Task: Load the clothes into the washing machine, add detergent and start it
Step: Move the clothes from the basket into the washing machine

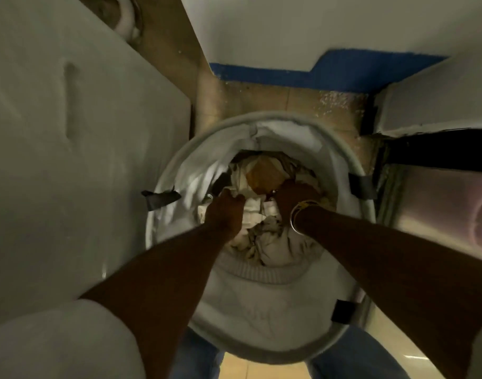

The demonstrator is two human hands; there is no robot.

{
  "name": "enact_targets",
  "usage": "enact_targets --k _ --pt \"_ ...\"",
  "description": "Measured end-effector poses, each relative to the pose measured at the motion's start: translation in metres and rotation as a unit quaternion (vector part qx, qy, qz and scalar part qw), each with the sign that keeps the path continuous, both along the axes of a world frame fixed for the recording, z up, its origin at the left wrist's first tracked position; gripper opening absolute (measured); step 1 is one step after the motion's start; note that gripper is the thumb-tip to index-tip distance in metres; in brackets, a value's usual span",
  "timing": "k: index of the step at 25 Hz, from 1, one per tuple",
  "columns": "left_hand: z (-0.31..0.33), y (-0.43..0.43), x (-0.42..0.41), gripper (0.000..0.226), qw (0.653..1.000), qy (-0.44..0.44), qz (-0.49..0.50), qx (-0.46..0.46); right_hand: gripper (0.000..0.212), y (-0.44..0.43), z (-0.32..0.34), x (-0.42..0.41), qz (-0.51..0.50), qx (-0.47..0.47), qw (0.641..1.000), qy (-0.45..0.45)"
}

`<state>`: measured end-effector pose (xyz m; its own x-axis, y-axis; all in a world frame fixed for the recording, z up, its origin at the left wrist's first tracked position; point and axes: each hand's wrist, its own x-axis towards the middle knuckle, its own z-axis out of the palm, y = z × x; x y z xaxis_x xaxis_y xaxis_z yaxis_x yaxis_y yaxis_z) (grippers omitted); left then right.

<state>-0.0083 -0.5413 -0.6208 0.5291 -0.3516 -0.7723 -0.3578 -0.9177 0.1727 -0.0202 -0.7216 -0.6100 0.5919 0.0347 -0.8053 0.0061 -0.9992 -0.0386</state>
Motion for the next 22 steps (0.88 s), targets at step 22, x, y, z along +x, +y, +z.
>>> enact_targets --k 22 --pt "0.399 0.043 0.036 0.039 0.994 -0.085 -0.023 -0.063 0.073 0.014 0.378 -0.037 -0.126 0.074 0.982 -0.117"
